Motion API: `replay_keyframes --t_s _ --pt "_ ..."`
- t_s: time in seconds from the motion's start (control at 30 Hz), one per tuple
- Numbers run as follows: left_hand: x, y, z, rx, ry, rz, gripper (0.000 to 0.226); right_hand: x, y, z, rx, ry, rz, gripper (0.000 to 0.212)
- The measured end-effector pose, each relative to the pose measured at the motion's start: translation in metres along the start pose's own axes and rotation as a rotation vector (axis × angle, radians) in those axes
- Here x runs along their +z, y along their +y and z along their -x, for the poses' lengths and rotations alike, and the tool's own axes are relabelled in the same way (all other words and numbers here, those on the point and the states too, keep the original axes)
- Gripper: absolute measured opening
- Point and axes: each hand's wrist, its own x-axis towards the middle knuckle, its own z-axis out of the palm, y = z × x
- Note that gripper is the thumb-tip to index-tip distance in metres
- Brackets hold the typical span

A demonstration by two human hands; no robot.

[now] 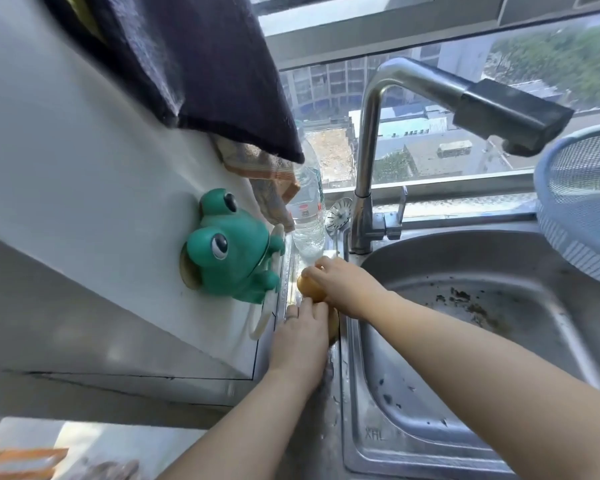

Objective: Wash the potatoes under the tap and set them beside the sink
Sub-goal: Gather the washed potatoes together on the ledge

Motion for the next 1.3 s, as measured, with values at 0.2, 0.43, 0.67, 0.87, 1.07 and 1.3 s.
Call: replay_keyframes --t_s 0.2,0.43,0.67,0.87,1.07,1.3 --pt "0.011 -0.004 -0.009 0.032 0.026 -0.092 0.045 -0.001 0.002 0.009 0.116 -0.013 -0.203 0.065" --pt "-0.007 0.004 -0.017 -0.031 -0.018 0.170 0.058 -0.017 0.023 0.062 0.595 0.036 -1.252 0.060" --pt "-0.042 0.050 -0.017 -0.376 -0.599 1.607 0.022 -0.031 0.050 0.136 0.778 0.050 -2.104 0.035" --pt "-0.049 0.102 -0.035 -0.360 -0.743 1.797 0.030 -0.054 0.075 0.171 0.770 0.377 -1.826 0.018" --pt "-0.080 0.168 -0.057 -0.146 -0.601 1.883 0.028 -0.106 0.104 0.201 0.774 0.681 -1.835 0.045" --pt "-0.119 0.235 -0.092 0.063 -0.419 1.811 0.042 -0.153 0.146 0.228 0.779 0.886 -2.064 0.049"
